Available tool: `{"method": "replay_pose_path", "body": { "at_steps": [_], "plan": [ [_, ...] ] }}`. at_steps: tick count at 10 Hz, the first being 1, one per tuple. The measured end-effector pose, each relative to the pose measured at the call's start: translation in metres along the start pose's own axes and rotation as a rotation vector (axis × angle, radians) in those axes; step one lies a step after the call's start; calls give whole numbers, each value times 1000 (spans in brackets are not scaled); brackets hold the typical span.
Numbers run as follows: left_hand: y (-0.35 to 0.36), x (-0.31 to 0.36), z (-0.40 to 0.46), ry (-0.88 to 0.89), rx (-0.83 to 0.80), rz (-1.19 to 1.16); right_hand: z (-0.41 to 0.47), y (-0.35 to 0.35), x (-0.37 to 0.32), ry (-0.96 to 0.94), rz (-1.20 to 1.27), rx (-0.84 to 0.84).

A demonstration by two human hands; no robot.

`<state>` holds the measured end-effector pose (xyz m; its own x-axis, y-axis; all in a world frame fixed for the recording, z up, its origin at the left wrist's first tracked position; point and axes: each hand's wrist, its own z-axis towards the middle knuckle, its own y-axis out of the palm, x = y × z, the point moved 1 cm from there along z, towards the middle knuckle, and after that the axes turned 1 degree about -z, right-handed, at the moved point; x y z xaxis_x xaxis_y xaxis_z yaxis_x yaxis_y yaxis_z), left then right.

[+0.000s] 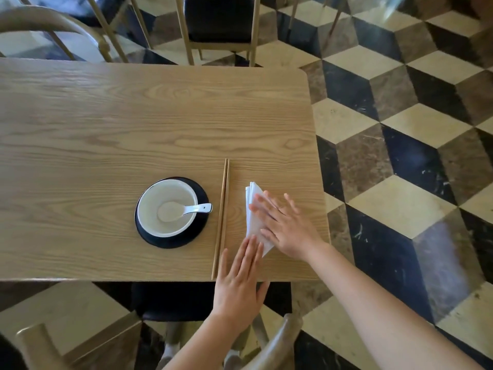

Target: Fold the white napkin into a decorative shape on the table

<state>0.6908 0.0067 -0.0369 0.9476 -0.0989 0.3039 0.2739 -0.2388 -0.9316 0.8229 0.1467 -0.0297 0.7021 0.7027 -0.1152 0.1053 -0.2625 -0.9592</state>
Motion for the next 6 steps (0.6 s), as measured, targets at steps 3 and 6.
{"method": "replay_pose_path", "body": {
  "at_steps": [3,6],
  "plan": [
    [-4,-3,4,-16,-173,67,4,-6,-3,61,8,-125],
    [-84,-1,19,162,-334,238,-13,-63,-32,241,54,-127]
  ]
}}
